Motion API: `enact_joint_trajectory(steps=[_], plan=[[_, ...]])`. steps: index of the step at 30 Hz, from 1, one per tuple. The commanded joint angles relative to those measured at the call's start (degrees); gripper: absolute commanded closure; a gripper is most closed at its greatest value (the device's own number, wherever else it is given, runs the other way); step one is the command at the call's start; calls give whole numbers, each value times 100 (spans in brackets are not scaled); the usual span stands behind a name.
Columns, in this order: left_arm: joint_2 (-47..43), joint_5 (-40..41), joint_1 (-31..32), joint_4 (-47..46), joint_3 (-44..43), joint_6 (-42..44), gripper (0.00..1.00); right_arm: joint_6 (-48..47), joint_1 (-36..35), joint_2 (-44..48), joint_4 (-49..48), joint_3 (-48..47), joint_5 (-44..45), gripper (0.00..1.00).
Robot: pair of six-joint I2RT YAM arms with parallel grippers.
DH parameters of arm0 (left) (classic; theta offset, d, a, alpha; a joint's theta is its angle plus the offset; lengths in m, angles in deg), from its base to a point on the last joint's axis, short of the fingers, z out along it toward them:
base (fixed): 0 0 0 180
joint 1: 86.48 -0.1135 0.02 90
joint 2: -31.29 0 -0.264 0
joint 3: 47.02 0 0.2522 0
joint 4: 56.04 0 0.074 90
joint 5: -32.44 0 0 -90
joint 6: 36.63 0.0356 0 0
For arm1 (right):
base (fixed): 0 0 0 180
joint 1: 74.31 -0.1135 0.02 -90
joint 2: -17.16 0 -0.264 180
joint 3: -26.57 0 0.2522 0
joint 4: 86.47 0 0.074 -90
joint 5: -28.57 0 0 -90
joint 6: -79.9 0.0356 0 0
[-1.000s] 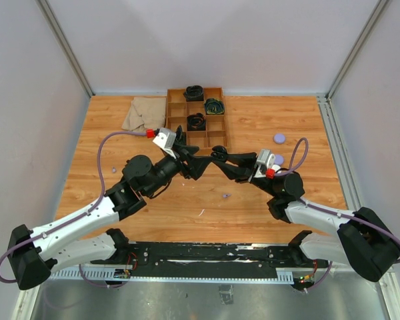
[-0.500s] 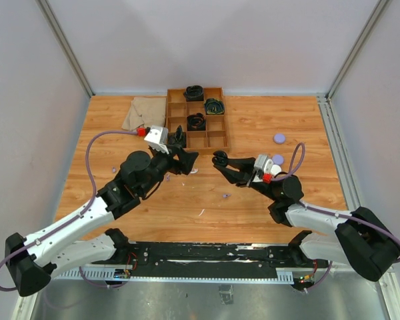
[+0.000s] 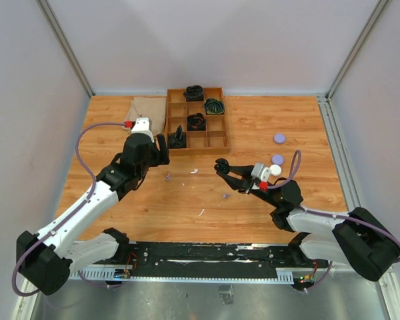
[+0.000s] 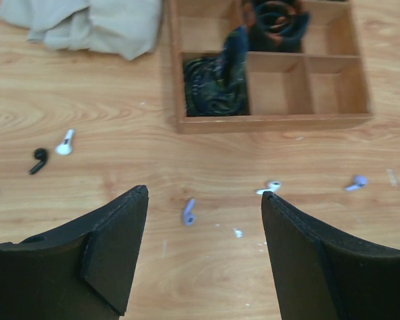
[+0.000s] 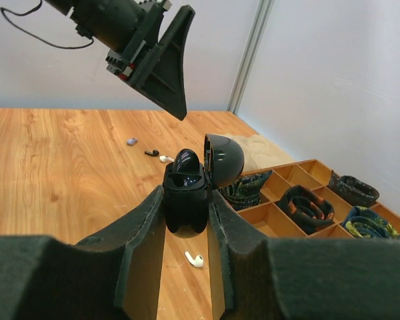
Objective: Insert the wireless bluetooth earbuds into the charging case
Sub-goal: Move the earbud to the center of the board.
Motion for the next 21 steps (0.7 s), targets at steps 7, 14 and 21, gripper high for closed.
enact_joint_trajectory(steps=[7,14,21], plan=[[1156,-86,-1214,1003,-660,620,26,-331,-51,310,-230,433,98,99],[2167,-241,-2023,1079,-1038,1065,31,-452,-47,437,-12,482,127,99],[3079,-389,-2593,1111,-1479,1100,35,-435,-52,417,-42,500,123,99]])
